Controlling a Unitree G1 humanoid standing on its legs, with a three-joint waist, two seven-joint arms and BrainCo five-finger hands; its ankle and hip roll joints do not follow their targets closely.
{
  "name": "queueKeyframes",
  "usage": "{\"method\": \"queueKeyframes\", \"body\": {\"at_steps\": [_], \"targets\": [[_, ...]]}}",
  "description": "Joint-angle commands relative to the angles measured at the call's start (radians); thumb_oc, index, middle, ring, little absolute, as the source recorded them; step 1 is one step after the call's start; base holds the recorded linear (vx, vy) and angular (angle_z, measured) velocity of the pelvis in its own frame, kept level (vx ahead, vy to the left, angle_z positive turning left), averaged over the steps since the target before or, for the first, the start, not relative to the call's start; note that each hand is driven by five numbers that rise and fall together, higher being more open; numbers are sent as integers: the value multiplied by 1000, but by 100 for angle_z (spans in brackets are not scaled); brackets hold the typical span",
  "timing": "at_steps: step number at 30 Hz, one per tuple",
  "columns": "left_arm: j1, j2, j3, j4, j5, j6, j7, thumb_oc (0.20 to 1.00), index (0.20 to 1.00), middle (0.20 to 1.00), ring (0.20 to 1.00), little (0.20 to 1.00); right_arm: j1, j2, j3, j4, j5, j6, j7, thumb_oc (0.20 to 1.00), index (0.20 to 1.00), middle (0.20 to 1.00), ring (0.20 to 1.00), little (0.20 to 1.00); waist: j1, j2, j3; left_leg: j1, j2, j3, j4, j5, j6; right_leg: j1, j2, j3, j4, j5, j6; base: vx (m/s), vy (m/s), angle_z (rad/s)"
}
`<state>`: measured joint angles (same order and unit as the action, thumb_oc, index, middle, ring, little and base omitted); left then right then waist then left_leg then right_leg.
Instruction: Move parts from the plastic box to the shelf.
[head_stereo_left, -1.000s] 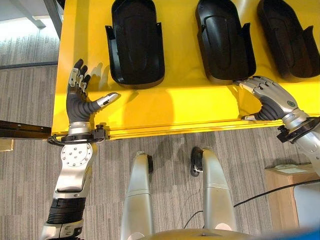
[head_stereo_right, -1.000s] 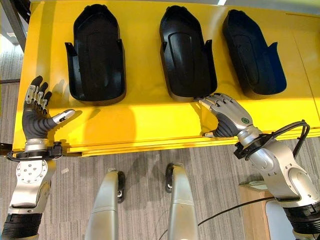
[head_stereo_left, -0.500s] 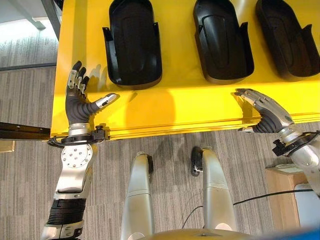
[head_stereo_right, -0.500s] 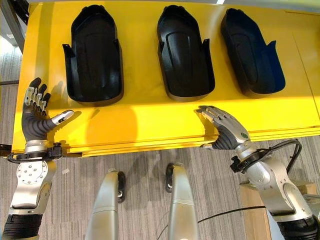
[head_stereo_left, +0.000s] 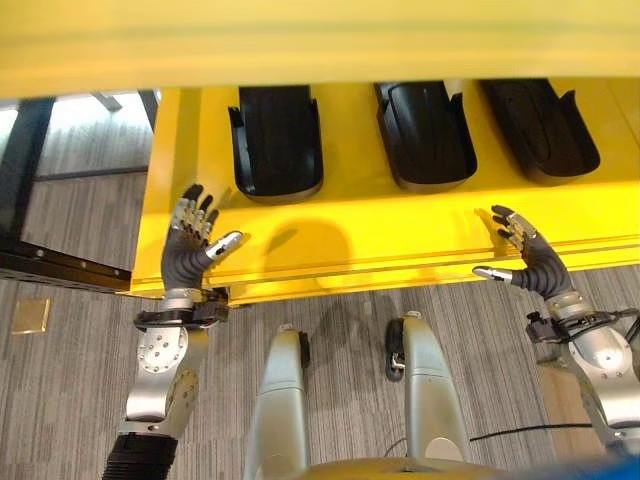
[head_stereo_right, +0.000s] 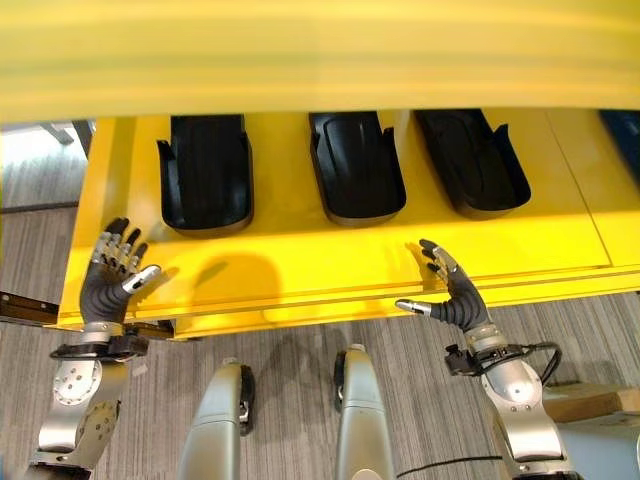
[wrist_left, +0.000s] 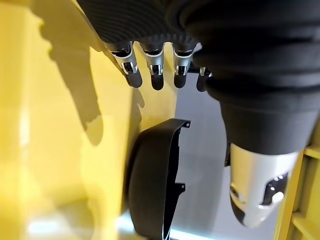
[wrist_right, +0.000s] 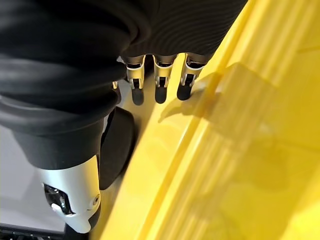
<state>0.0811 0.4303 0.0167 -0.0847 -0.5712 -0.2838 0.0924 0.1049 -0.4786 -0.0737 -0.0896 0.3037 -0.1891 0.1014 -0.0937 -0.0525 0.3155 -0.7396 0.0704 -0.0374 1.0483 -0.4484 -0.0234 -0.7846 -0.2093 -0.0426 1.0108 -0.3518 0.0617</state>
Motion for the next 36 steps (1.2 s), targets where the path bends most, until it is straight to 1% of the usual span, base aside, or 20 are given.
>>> {"method": "queueKeyframes", "body": {"at_steps": [1,3,6,8,9,10,11,14,15,16,17,18,19,23,26,28,30,34,36], "targets": [[47,-25,-82,8,-30,-10,-41,1000,1000,1000,1000,1000,-33,-2,-1,-77,145,-95,-46,1000,1000,1000,1000,1000,-3,9,49,33,31,-32,-59,68,-15,123,15,12,-108,41,14,-96,1,0],[44,-30,-91,23,-49,-20,-46,1000,1000,1000,1000,1000,-40,26,18,-79,147,-113,-71,1000,1000,1000,1000,1000,-1,14,44,83,31,-30,-107,80,-8,172,18,11,-162,61,12,-39,0,0],[50,-47,-98,36,-89,-27,-60,1000,1000,1000,1000,1000,-33,59,47,-64,152,-117,-88,1000,1000,1000,1000,1000,2,16,30,150,38,-34,-179,107,-2,244,24,3,-244,89,8,0,0,0],[50,-47,-98,36,-89,-27,-60,1000,1000,1000,1000,1000,-33,59,47,-64,151,-117,-88,1000,1000,1000,1000,1000,2,15,33,153,38,-34,-181,108,-2,247,24,3,-247,90,8,10,-5,-2],[61,-57,-107,64,-83,-27,-58,1000,1000,1000,1000,1000,-38,84,68,-29,133,-122,-129,1000,1000,1000,1000,1000,7,23,11,225,48,-27,-287,149,3,318,34,-4,-353,134,9,44,-4,-4],[61,-58,-109,71,-78,-25,-60,1000,1000,1000,1000,1000,-41,90,76,-14,124,-120,-138,1000,1000,1000,1000,1000,8,28,0,243,48,-24,-318,161,6,334,38,-4,-383,145,10,96,5,-13],[66,-58,-105,84,-65,-26,-59,1000,1000,1000,1000,1000,-45,105,100,7,116,-114,-149,1000,1000,1000,1000,1000,11,33,-23,296,50,-14,-407,196,6,381,42,-11,-464,177,17,102,14,-18],[67,-61,-102,95,-49,-33,-64,1000,1000,1000,1000,1000,-39,105,117,31,98,-105,-151,1000,1000,1000,1000,1000,11,35,-56,373,44,-1,-546,248,2,443,43,-14,-581,223,29,99,5,-9],[67,-61,-101,95,-49,-33,-64,1000,1000,1000,1000,1000,-39,105,117,31,98,-105,-151,1000,1000,1000,1000,1000,10,34,-59,372,42,-1,-554,255,2,443,41,-15,-586,228,29,106,6,4],[64,-65,-100,88,-50,-39,-71,1000,1000,1000,1000,1000,-39,106,121,43,85,-106,-159,1000,1000,1000,1000,1000,13,39,-83,402,37,4,-630,292,-7,471,39,-20,-655,255,37,98,9,6],[61,-69,-100,90,-55,-41,-73,1000,1000,1000,1000,1000,-40,107,122,49,85,-107,-158,1000,1000,1000,1000,1000,13,41,-90,418,36,6,-664,308,-9,486,37,-24,-680,266,39,103,8,5],[61,-69,-100,90,-55,-41,-73,1000,1000,1000,1000,1000,-40,106,122,50,85,-108,-158,1000,1000,1000,1000,1000,13,40,-90,422,35,6,-670,311,-9,489,37,-25,-684,268,39,149,7,0],[51,-75,-111,112,-51,-47,-92,1000,1000,1000,1000,1000,-39,104,126,70,62,-107,-165,1000,1000,1000,1000,1000,10,51,-121,479,43,6,-791,370,-27,536,31,-38,-770,294,48,168,1,1],[61,-85,-115,113,-73,-49,-107,1000,1000,1000,1000,1000,-40,101,133,80,34,-100,-173,1000,1000,1000,1000,1000,16,61,-166,571,62,4,-975,456,-48,622,31,-61,-911,342,58,165,-13,28],[65,-102,-114,131,-80,-47,-110,1000,1000,1000,1000,1000,-39,100,139,95,2,-98,-179,1000,1000,1000,1000,1000,22,63,-196,624,83,12,-1075,510,-77,682,29,-89,-997,378,70,145,0,27],[67,-111,-113,144,-81,-45,-119,1000,1000,1000,1000,1000,-40,98,147,108,-2,-96,-170,1000,1000,1000,1000,1000,26,61,-215,659,91,20,-1120,524,-82,717,34,-99,-1053,398,75,138,-9,12],[68,-121,-109,151,-86,-45,-122,1000,1000,1000,1000,1000,-39,99,150,115,-10,-95,-171,1000,1000,1000,1000,1000,29,56,-232,674,94,29,-1134,523,-88,736,34,-103,-1093,418,82,112,-11,0],[73,-133,-95,164,-72,-49,-128,1000,1000,1000,1000,1000,-24,110,155,115,-11,-92,-151,1000,1000,1000,1000,1000,41,43,-252,704,91,56,-1136,507,-90,755,21,-100,-1098,426,95,97,8,-7],[79,-136,-96,166,-60,-46,-131,1000,1000,1000,1000,1000,-12,111,155,111,-19,-89,-143,1000,1000,1000,1000,1000,40,42,-256,716,90,63,-1136,501,-92,765,16,-100,-1098,424,97,102,31,-16]]}}
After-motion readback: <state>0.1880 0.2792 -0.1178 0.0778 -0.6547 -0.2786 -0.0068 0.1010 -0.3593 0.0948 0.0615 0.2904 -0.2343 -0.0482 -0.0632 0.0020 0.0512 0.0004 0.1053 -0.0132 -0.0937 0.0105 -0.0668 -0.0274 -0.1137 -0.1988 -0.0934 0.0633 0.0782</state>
